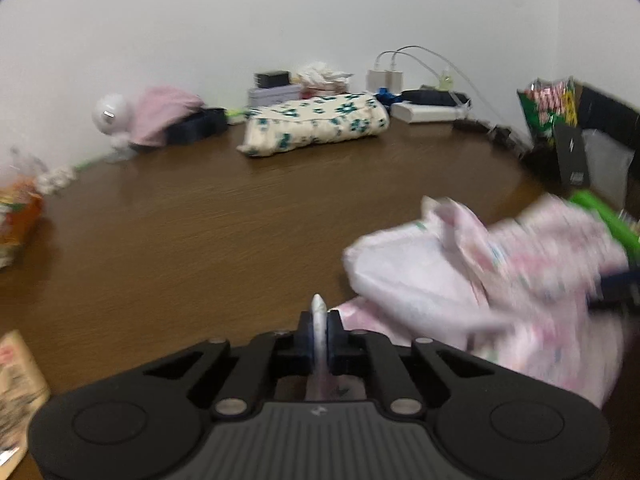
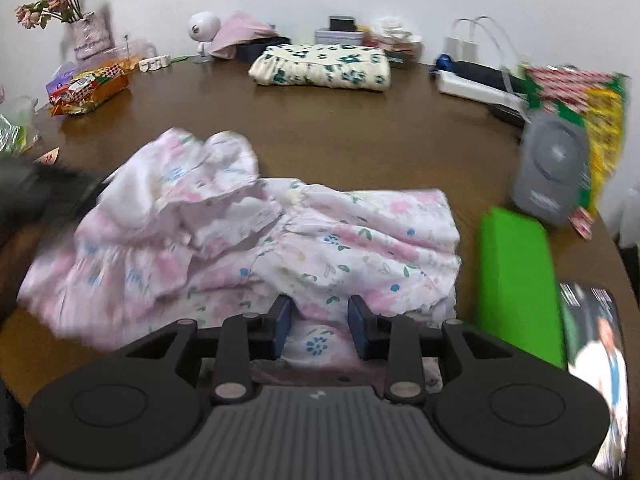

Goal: Fold clothes

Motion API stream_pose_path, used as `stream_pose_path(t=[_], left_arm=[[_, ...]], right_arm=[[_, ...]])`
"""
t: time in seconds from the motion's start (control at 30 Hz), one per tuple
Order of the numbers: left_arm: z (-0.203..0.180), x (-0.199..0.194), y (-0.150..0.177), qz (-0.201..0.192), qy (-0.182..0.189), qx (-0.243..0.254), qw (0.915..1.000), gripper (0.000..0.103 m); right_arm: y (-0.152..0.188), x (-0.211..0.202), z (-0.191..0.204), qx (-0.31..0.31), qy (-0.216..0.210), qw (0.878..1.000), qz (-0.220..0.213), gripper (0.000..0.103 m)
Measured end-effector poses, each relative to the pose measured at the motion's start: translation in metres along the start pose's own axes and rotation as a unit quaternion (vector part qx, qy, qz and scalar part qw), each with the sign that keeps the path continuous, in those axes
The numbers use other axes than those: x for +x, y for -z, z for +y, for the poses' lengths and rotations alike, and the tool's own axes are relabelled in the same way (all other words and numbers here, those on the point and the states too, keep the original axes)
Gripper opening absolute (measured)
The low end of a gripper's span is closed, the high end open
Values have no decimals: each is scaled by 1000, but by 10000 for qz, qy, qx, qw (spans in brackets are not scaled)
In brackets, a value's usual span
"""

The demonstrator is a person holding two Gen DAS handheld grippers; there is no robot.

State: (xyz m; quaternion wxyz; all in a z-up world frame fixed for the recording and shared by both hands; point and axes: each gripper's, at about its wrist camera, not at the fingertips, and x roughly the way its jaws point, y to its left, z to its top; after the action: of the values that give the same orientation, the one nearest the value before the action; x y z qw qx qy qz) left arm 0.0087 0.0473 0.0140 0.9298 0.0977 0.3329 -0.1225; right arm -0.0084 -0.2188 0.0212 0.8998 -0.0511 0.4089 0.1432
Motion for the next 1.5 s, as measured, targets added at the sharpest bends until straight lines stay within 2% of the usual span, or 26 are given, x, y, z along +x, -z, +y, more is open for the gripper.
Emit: stream_pose_path(t=[0.07, 0.17, 0.27, 0.33, 0.4, 0.43, 0.5, 0.6, 0.67, 0.73, 0.8, 0.87, 0.9, 0.93, 0.97, 1.03, 1.13, 1.2, 1.27, 1.3, 1.33, 1.37, 1.4, 1.43, 1.5], left_arm=[[2, -22, 19, -2, -76, -180, 9998, 4], [-7, -50, 38, 4, 87, -525, 9986, 4], [-26, -64, 46, -10, 435, -635, 9970, 6], [-31, -71, 46, -108, 681, -738, 9949, 10], [-20, -84, 47, -255, 975, -934, 9905, 17], [-12, -89, 47, -354, 1045, -1019, 9887, 29], [1, -94, 48, -557, 1157, -1122, 9854, 43], [8, -75, 41, -607, 1270, -1303, 9814, 44], [12, -58, 33, -558, 1272, -1515, 9787, 44], [21, -38, 19, -451, 1386, -1828, 9723, 54], [26, -23, 7, -353, 1621, -1943, 9668, 51], [26, -9, -6, -261, 1863, -1921, 9632, 23], [23, -4, -12, -224, 1908, -1870, 9634, 9], [19, -2, -18, -323, 1940, -1775, 9643, 6], [15, -1, -25, -438, 1972, -1673, 9650, 6], [8, -4, -36, -702, 2148, -1513, 9623, 6], [-1, 13, -42, -481, 1781, -1521, 9710, 8], [0, 26, -36, -236, 1659, -1634, 9722, 16], [11, 22, -27, -236, 1692, -1935, 9661, 30], [20, 10, -21, -382, 1679, -2043, 9636, 44], [29, -4, -15, -547, 1661, -2144, 9610, 56], [38, -17, -11, -735, 1624, -2154, 9601, 62], [43, -25, -6, -761, 1570, -2134, 9612, 74], [47, -32, -2, -766, 1515, -2112, 9626, 80], [52, -38, 4, -679, 1538, -2022, 9648, 81]], right_arm=[[-24, 20, 3, -24, -59, 9999, 84, 32], [-63, 53, 10, -30, -96, 9999, 139, 32], [-99, 86, 16, -2, -142, 9999, 92, 33], [-114, 85, 20, -2, -83, 10000, 38, 32], [-110, 55, 20, -48, -113, 9992, -390, 34], [-105, 37, 19, -66, -176, 9980, -609, 36], [-86, 5, 16, -69, -630, 9947, -807, 37], [-57, -18, 19, 1, -1379, 9873, -786, 37], [-47, -14, 29, -35, -1499, 9868, -605, 39], [-42, -7, 33, -3, -1527, 9867, -558, 45], [-40, -1, 33, 68, -1640, 9851, -512, 49], [-39, 7, 34, 68, -1736, 9840, -393, 45], [-38, 10, 32, 135, -1723, 9843, -354, 36], [-37, 14, 31, 202, -1709, 9846, -315, 5], [-36, 16, 29, 267, -1692, 9848, -291, 1], [-33, 1, 23, 352, -1586, 9852, -554, 1], [-34, -7, 18, 443, -1419, 9864, -702, 1], [-31, 7, 21, 385, -1245, 9900, -535, 7], [-25, 18, 22, 371, -1126, 9923, -370, 17], [-23, 15, 21, 390, -1156, 9915, -449, 19], [-20, 5, 18, 399, -1237, 9895, -631, 27], [-18, -6, 15, 352, -1294, 9877, -808, 37], [-15, -18, 12, 268, -1321, 9861, -970, 42], [-13, -24, 10, 244, -1377, 9852, -990, 47], [-8, -35, 6, 195, -1488, 9833, -1028, 49]])
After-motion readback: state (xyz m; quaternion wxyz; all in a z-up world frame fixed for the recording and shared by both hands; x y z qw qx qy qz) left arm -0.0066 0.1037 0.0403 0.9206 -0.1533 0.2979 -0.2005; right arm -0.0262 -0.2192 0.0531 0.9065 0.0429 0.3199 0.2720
